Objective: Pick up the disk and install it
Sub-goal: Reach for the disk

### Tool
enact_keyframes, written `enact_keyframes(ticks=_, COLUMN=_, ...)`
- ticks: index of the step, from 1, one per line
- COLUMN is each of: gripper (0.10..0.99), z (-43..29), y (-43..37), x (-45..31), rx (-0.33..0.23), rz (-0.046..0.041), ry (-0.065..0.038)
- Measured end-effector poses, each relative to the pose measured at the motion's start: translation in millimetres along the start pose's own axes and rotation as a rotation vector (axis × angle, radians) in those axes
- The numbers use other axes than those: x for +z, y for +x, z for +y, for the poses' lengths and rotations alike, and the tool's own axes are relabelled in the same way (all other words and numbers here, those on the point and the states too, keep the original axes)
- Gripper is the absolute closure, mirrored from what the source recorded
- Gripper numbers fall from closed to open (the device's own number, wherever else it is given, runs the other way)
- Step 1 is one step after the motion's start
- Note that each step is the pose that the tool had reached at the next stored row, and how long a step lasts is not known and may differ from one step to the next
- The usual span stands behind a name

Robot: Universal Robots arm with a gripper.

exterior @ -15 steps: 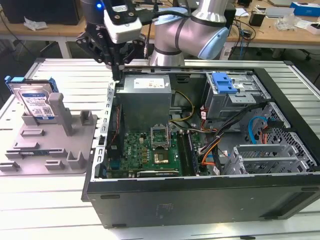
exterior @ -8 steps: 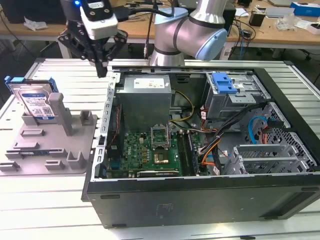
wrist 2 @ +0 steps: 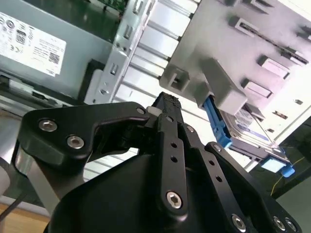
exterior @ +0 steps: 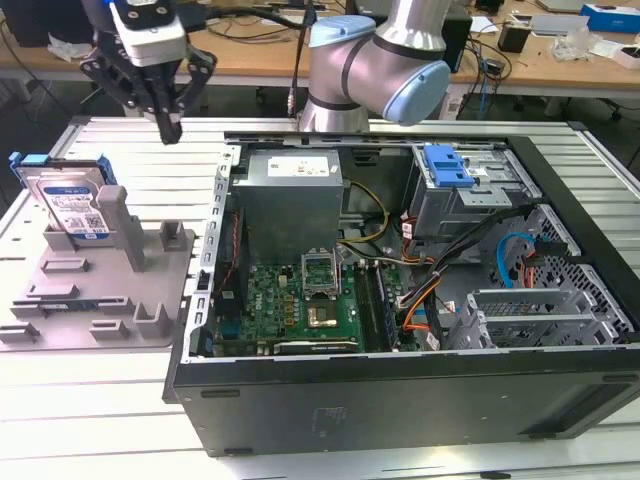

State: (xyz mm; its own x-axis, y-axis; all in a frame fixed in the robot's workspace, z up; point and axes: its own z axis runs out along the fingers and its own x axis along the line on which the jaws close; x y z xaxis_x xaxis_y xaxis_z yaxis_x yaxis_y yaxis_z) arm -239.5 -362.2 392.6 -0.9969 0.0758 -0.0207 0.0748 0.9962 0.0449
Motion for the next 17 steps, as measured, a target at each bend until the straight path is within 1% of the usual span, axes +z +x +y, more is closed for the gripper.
enact_keyframes(ticks=3, gripper=0.98, z=5.7, y=17.4, x=0.1, rx=0.0, rz=0.0001, ry=0.0)
enact_keyframes(ticks=11, gripper=0.98, z=16.3, y=48.8, x=0.3, rx=0.0, rz=0.0002, ry=0.0)
enact_keyframes(ticks=13, gripper=0.98, z=19.8, y=59.6, x=0.4, rx=0.0, rz=0.0002, ry=0.0)
enact_keyframes(ticks=14, gripper=0.98, z=21.0, y=63.5, x=0.4, rx=0.0, rz=0.0002, ry=0.0)
enact_keyframes(ticks=15, gripper=0.98, z=23.5, y=71.4, x=0.5, rx=0.0, rz=0.0002, ry=0.0)
enact_keyframes(ticks=16, gripper=0.98, z=25.1, y=77.1, x=0.5, rx=0.0, rz=0.0002, ry=0.0)
enact_keyframes(ticks=17, gripper=0.98, z=26.0, y=80.9, x=0.5, rx=0.0, rz=0.0002, ry=0.0)
